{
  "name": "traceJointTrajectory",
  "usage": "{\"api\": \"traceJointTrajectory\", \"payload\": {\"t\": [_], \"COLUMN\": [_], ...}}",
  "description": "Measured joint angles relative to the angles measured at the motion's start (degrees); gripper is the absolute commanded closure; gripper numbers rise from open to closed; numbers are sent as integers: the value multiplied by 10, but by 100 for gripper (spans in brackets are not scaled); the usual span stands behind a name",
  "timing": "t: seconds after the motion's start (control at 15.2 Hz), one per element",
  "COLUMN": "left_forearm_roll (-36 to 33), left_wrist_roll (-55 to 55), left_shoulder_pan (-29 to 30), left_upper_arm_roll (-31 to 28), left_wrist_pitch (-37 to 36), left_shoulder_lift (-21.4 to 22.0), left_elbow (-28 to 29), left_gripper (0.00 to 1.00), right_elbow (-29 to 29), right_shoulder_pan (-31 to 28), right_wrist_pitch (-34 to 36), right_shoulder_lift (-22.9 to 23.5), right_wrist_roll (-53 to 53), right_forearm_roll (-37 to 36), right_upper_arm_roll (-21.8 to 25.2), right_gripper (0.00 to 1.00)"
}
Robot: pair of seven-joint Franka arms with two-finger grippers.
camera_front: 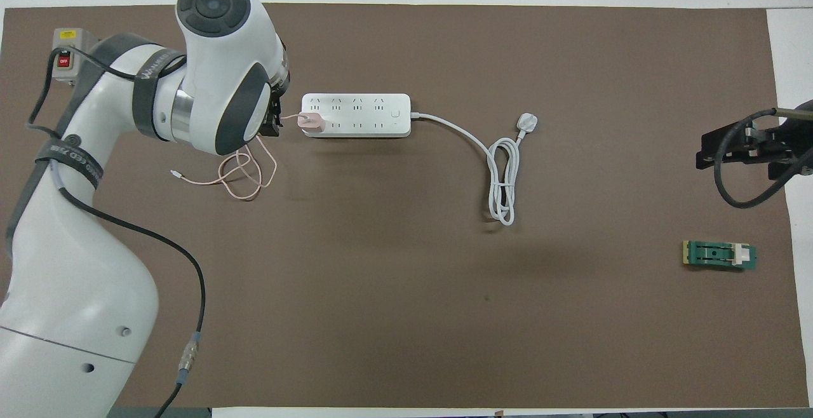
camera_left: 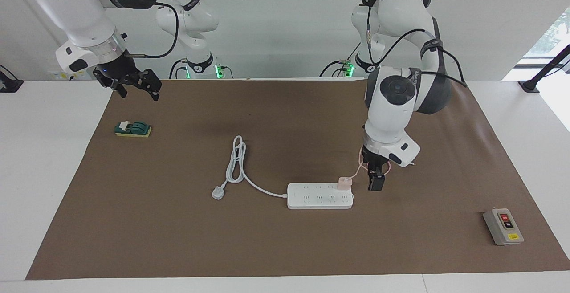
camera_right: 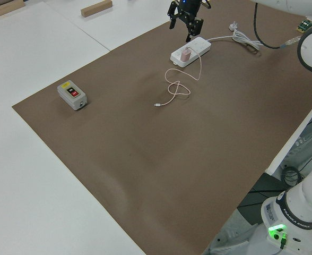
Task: Plug charger into power strip
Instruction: 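Open the left gripper and withdraw it from the plugged charger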
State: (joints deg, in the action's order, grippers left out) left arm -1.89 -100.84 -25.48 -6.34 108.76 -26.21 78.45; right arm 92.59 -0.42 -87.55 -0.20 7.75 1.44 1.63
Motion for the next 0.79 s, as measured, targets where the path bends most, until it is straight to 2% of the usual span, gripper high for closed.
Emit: {"api": "traceJointTrajectory", "payload": {"t": [0.46, 0.79], "left_forearm_roll": [10, 11], "left_wrist_roll": [235, 503], "left_shoulder_pan": [41, 82], "left_upper_arm_roll": [-1, -3], "left_wrist_pitch": [-96, -184], "left_shoulder_lift": [78, 127], "left_elbow": [0, 0], "left_gripper": [0, 0], "right_elbow": [0, 0], "right_shoulder_pan": [0, 0], "right_wrist_pitch": [0, 0], "right_shoulder_lift": [0, 0], "right_wrist_roll": [0, 0], "right_forearm_roll": [0, 0], "right_upper_arm_roll": [0, 0], "right_gripper": [0, 0]}}
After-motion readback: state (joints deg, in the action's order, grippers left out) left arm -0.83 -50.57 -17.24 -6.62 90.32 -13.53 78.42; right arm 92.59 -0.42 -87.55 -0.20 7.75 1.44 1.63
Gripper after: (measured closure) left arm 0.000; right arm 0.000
